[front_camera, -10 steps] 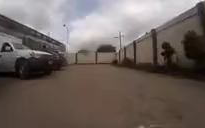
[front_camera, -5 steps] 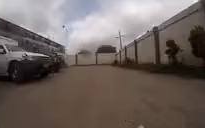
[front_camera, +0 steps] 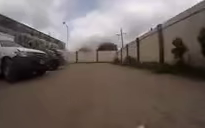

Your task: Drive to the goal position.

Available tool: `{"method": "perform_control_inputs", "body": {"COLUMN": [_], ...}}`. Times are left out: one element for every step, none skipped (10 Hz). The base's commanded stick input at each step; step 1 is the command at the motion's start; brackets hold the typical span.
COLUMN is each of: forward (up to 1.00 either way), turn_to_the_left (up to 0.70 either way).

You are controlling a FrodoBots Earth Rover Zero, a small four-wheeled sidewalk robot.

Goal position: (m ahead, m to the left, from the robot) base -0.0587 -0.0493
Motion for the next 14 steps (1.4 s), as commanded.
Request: {"method": "perform_control_inputs", "body": {"forward": [0.7,0.7,0.7,0.7,0.7,0.7,0.7,0.7,0.7,0.7,0.7,0.7,0.7,0.7], "turn_to_the_left": [0.0,0.0,0.0,0.0,0.0,0.0,0.0,0.0,0.0,0.0,0.0,0.0,0.0,0.0]}}
